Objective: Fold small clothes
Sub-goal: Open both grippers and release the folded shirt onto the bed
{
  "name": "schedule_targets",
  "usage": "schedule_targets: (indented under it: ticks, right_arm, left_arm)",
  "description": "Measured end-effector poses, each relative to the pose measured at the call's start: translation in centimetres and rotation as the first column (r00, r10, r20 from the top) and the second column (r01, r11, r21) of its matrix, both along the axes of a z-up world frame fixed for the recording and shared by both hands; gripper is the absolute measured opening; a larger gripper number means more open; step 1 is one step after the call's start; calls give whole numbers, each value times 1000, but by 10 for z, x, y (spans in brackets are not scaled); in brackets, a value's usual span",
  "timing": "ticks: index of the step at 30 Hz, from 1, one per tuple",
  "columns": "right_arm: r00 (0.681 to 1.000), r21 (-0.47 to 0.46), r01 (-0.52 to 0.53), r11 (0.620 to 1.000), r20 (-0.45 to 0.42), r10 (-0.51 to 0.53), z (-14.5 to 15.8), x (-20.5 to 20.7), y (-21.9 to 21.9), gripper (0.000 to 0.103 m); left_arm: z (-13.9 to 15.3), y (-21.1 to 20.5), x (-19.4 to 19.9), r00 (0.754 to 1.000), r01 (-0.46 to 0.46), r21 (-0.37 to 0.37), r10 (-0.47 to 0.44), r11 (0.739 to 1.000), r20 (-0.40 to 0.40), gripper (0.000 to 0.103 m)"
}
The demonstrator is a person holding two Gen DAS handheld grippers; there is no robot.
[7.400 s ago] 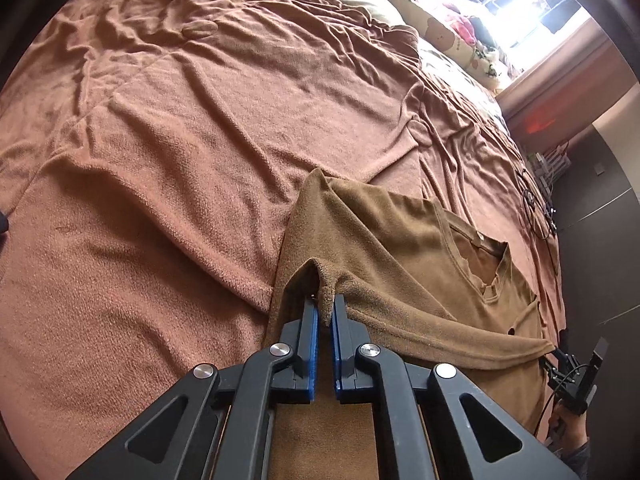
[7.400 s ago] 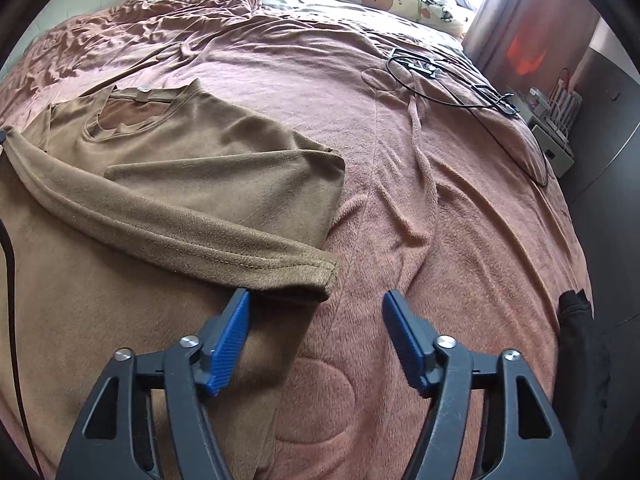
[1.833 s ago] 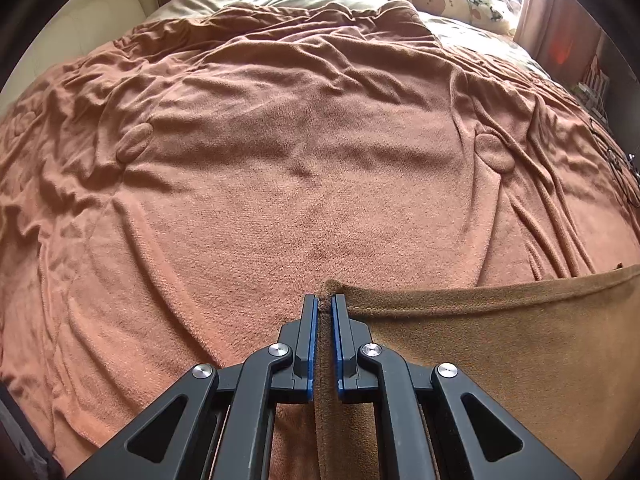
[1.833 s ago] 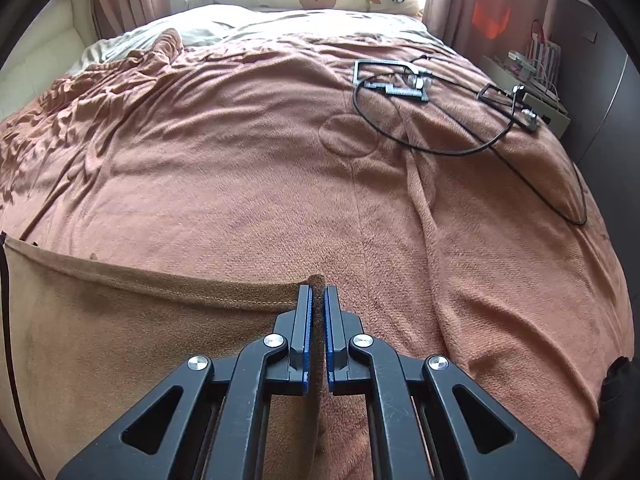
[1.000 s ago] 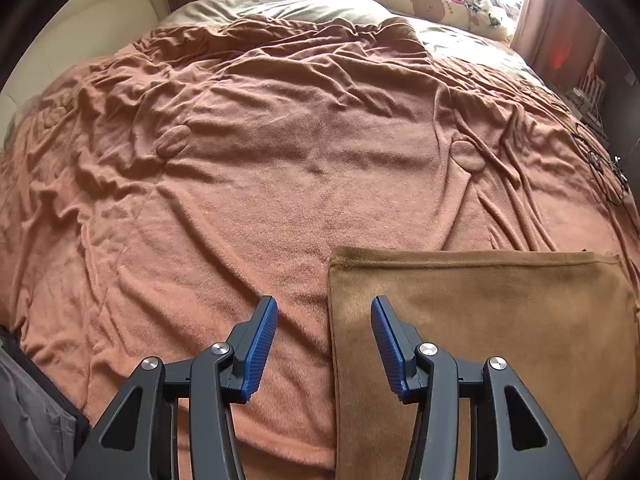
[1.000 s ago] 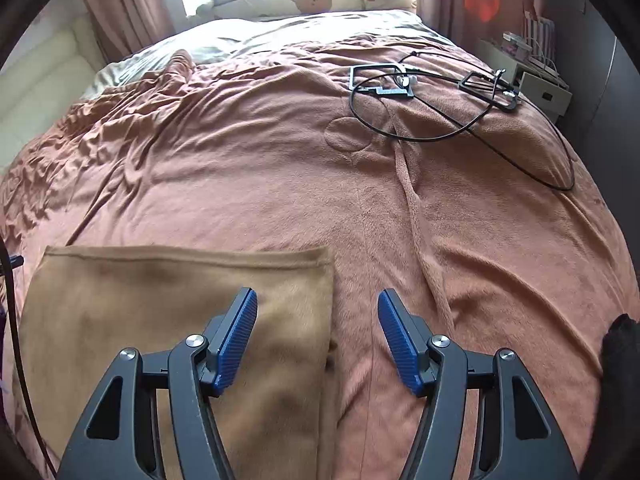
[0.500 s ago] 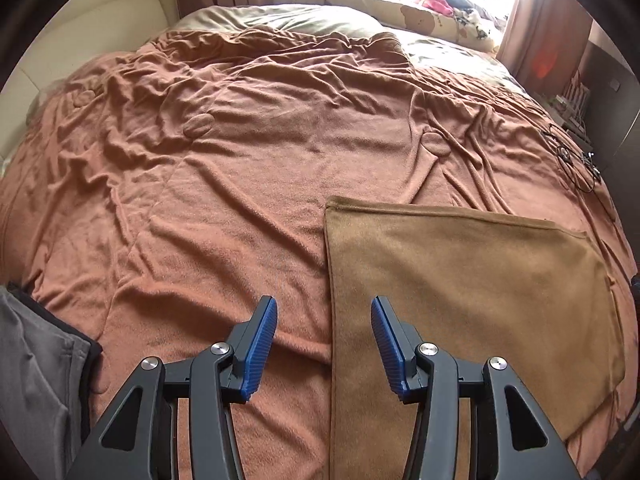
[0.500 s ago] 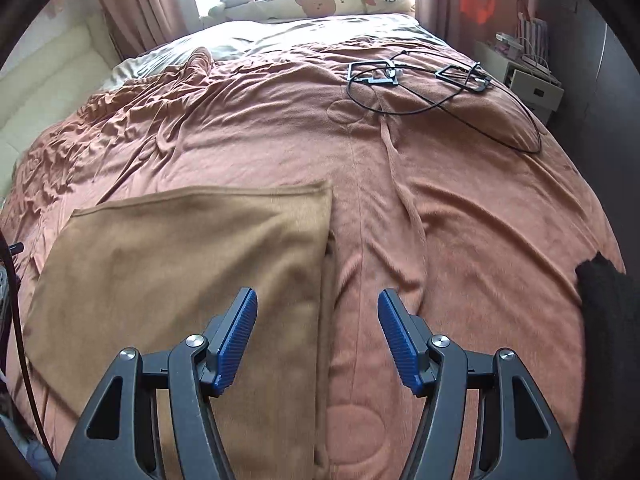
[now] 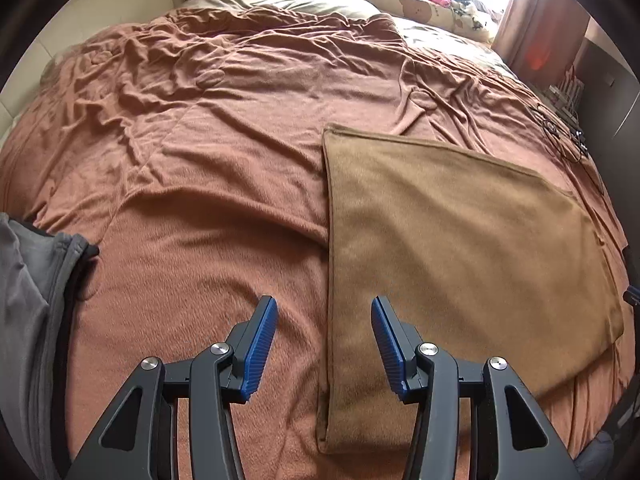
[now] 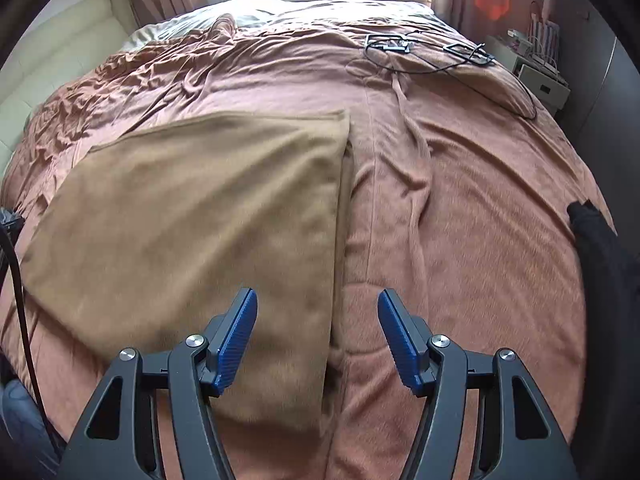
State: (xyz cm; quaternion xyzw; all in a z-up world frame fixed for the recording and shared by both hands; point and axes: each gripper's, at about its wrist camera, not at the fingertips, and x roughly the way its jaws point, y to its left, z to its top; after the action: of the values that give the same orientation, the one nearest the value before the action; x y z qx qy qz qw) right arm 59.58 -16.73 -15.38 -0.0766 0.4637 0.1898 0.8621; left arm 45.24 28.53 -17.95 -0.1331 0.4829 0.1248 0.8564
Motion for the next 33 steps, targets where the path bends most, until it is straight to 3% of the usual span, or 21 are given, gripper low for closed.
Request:
schedule_targets:
  ticks: [10, 13, 22, 30, 32, 33]
  right_arm:
    - [1000, 2, 30, 1000, -7, -30, -16, -32, -13, 61]
    - [1000, -20, 18, 1000, -9, -18, -23, -42, -12, 55]
    - [998, -97, 51, 994, -28, -54, -40, -50, -17, 49]
    - [990, -65, 132, 989, -34, -134, -40, -59, -30, 49]
    - [989, -57, 141, 988, -42, -143, -35, -63, -31, 38]
    - [988, -58, 144, 988, -39, -146, -31, -66, -32, 37]
  left_arm:
    - [-30, -17, -40, 1000, -6, -33, 6, 999, -26, 51]
    - [-37, -22, -46, 999, -5, -3, 5, 1000, -45, 51]
    - [-54, -21, -61, 995, -21, 36, 24, 999, -97, 51]
    - [-51, -17, -76, 994, -26, 37, 29, 999, -105, 50]
    - [-45, -16, -79, 993, -33, 46, 38, 998, -112, 45]
    - [-41, -16, -81, 993, -36, 54, 42, 998, -110, 44]
